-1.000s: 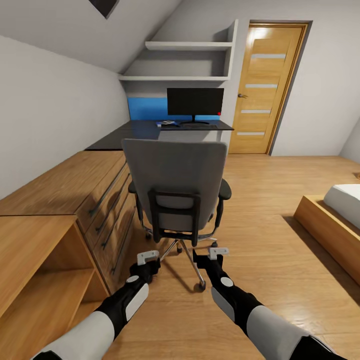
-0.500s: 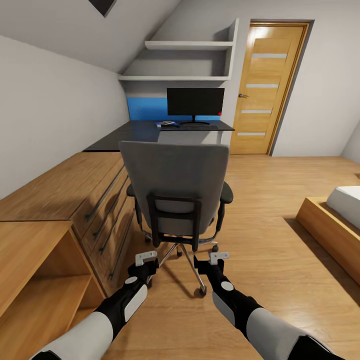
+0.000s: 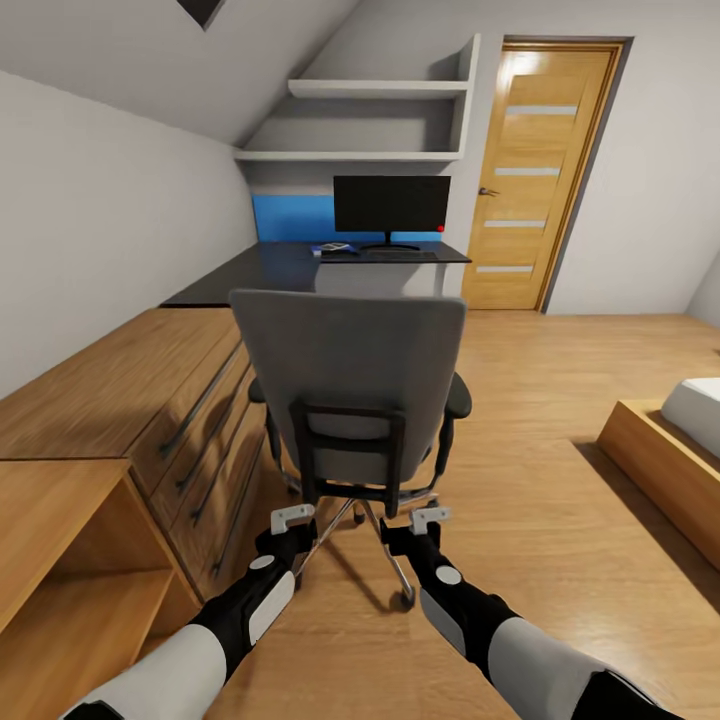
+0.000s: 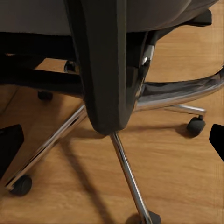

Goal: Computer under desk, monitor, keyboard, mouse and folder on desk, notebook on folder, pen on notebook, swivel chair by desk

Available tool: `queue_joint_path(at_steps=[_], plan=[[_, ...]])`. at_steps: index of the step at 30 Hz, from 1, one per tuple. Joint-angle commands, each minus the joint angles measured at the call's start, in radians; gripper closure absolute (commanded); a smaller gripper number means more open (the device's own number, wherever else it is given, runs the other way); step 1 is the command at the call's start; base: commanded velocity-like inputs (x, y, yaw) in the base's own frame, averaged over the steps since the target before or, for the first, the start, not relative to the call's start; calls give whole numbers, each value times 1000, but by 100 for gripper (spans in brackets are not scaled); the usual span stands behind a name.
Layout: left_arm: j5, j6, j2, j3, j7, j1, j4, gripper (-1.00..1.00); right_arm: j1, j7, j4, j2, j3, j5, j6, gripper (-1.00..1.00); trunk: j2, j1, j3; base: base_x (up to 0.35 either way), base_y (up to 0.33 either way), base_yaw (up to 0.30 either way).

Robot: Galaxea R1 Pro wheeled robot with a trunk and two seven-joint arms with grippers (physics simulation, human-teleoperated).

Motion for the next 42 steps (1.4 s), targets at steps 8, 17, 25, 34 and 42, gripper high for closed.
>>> queue_joint_path(at_steps=[8,17,25,34,42], plan=[[10,-5,0,-8,7,-1,2,-100,-1,-6,13,5,10,-6,2,-100,0,0,-1,133,0,0],[10,-5,-1,-8,7,-1,2,-100,-1,-7,13,5,10,-6,1,-100,0,0,-1,138,-45,0],[8,-6,0,-8,8,-1,2,-100,-1,-8,12,4,8,-6,-3,-100,0,0,-1,134,-80,0],[8,-7,1,-8,8,-1,2,-100,-1,-8,12,4,8,-6,-5,-100,0,0,1,20,-14,-19],[8,-7,1,-8,9,-1,2,-100,-1,-8,12,4,8,-6,-5,-100,0,0,5,39,0,-98]])
